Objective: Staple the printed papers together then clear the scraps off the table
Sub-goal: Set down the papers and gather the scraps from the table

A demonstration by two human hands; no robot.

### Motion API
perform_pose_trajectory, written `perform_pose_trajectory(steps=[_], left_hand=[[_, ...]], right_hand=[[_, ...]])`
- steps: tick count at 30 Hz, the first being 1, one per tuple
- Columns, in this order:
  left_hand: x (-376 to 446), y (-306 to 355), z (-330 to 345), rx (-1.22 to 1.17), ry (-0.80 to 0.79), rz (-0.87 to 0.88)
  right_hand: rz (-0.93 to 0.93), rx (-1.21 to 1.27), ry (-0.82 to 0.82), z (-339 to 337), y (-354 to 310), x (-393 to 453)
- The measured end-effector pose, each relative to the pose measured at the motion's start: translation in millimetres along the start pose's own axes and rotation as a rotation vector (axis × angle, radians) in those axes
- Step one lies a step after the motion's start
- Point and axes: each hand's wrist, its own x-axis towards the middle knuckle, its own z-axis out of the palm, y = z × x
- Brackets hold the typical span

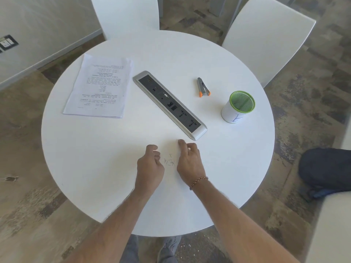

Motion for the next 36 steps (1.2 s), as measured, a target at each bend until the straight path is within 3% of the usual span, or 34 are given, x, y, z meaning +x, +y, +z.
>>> perform_pose_trajectory(steps=[4, 8, 13, 20, 25, 30, 33, 36], left_hand=[[-2, 5, 3, -0.023, -0.057, -0.013], [-4, 10, 4, -0.059, -0.103, -0.013], [-3, 8, -5, -0.075, -0.017, 0.03], [-5, 7, -3, -0.04, -0.085, 0.005], [-9, 12, 1, -0.063, -0.107, 0.008], [-5, 12, -2, -0.057, 0.011, 0.03], [-2, 10, -6, -0.03, 0.048, 0.033], [-3, 8, -9, -0.016, 0.064, 0.043]], right_hand=[[-0.053, 0.009, -0.035, 17, 0, -21], [-0.046, 0.056, 0.044, 25, -4, -28], [0.035, 0.161, 0.171, 16, -8, -21], [-0.099, 0.074, 0.028, 19, -7, -8], [-0.163, 0.062, 0.059, 16, 2, -23], [0.012, 0.178, 0.183, 14, 8, -29], [0.165, 0.22, 0.123, 20, 5, -27], [0.191, 0.279, 0.098, 25, -6, -24]])
